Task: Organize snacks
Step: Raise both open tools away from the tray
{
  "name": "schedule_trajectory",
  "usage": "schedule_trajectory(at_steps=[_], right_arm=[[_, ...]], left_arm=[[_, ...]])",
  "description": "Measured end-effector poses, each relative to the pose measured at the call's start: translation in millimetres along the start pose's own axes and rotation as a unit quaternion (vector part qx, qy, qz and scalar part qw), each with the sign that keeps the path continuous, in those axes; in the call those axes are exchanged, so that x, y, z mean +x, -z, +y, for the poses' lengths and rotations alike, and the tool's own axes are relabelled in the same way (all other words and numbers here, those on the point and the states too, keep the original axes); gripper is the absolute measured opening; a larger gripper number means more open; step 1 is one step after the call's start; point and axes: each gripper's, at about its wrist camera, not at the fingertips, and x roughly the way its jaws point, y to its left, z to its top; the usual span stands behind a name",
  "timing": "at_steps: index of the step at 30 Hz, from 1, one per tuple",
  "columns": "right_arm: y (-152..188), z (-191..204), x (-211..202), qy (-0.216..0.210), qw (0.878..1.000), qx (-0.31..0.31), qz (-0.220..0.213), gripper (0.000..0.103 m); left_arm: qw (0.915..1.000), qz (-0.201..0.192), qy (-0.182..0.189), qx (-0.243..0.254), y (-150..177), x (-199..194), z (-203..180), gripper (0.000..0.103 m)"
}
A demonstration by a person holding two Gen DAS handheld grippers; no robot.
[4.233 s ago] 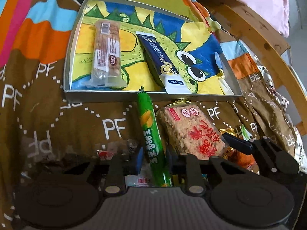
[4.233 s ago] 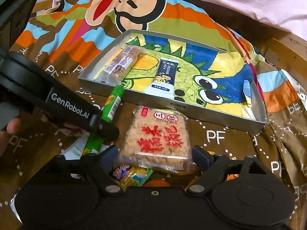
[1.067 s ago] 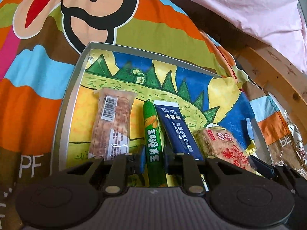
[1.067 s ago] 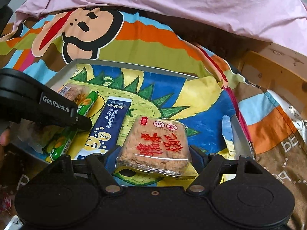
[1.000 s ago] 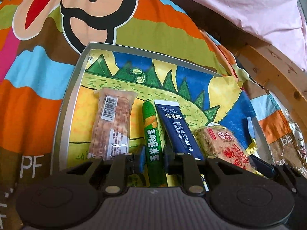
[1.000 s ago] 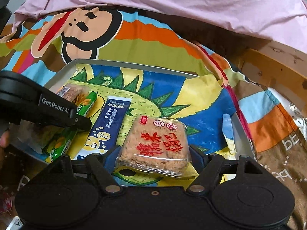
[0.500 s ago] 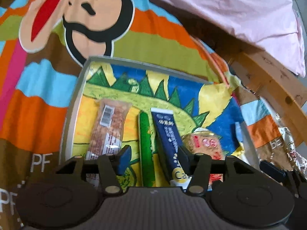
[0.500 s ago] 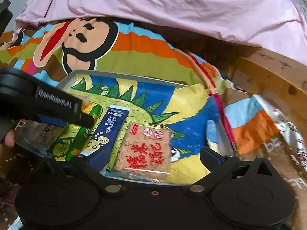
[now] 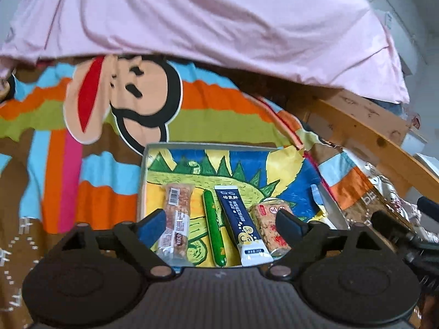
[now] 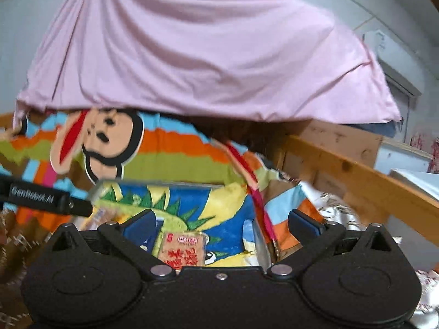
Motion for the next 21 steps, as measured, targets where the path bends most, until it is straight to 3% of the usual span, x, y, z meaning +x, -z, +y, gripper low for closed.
schedule_trajectory(at_steps=[5, 11, 21], right_arm=[[0.3, -6.7, -32.9, -0.002, 1.000, 0.017, -0.007, 0.102], [7.4, -12.8, -73.2, -0.018, 0.998, 0.059, 0.006, 0.102], [36.5, -6.5, -121.5, -0.036, 0.991, 0.106, 0.072, 0.102]], left_arm=[[0.9997, -0.021, 0.001, 0.014, 14.0, -37.2, -2.3, 0.102], [0.9994, -0.026, -0.009, 0.020, 31.3, -73.3, -6.1, 0.102], [0.9993, 0.010, -0.018, 0.032, 75.2, -113.4, -6.7, 0.102]])
